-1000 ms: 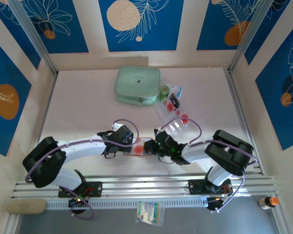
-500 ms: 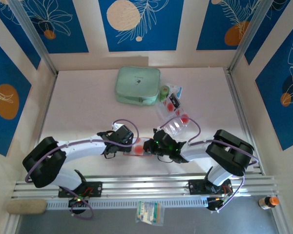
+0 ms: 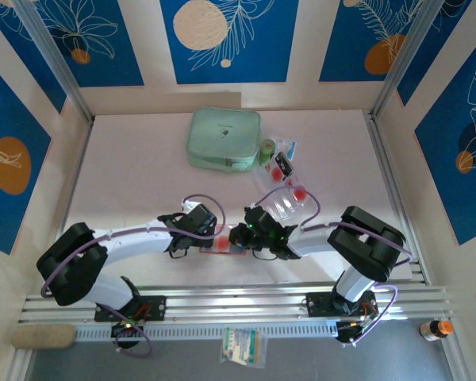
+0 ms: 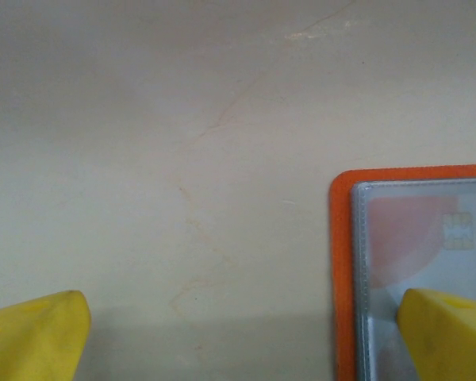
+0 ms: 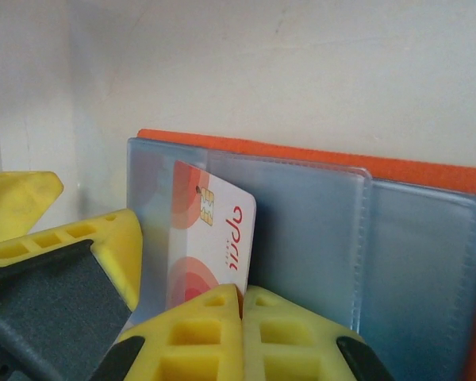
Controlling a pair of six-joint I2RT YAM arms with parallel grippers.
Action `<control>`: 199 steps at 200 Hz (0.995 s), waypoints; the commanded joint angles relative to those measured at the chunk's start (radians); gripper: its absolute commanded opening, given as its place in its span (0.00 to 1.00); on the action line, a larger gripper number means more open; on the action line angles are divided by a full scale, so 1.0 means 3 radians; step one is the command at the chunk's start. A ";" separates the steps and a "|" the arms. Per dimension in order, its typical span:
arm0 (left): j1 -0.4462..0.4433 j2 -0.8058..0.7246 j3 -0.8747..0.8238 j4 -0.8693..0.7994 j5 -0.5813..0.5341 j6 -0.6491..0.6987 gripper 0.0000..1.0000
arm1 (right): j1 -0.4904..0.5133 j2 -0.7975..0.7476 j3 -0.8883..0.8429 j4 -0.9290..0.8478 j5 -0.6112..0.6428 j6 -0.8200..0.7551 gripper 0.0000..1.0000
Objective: Put the credit cards into the card holder
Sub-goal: Insert the credit card into the card slot.
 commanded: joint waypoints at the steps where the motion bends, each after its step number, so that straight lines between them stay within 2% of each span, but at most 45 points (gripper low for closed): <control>1: -0.0022 -0.0038 -0.0072 -0.0088 -0.0003 -0.0008 1.00 | 0.0001 0.0138 0.0068 -0.0265 -0.0156 -0.0025 0.00; 57: -0.0020 -0.0092 0.0021 -0.0138 -0.0061 0.0005 1.00 | -0.0050 0.0269 0.0375 -0.0510 -0.0457 -0.0250 0.00; 83: 0.0019 -0.0250 0.0076 -0.0222 -0.0158 -0.0018 1.00 | -0.0120 0.0140 0.0542 -0.0922 -0.0541 -0.0528 0.20; 110: 0.0135 -0.0415 0.0083 -0.0380 -0.0232 -0.0086 1.00 | -0.0187 -0.0095 0.0665 -0.1345 -0.0491 -0.0783 0.25; 143: 0.0291 -0.0521 -0.0021 -0.0510 -0.0210 -0.0185 1.00 | -0.0199 -0.0152 0.0879 -0.1708 -0.0473 -0.1038 0.21; 167: 0.0330 -0.0519 -0.0098 -0.0593 -0.0184 -0.0291 1.00 | -0.0179 -0.0032 0.1052 -0.1824 -0.0499 -0.1148 0.13; 199: 0.0353 -0.0466 -0.0199 -0.0607 -0.0138 -0.0417 1.00 | -0.0148 0.0173 0.1246 -0.1899 -0.0522 -0.1238 0.08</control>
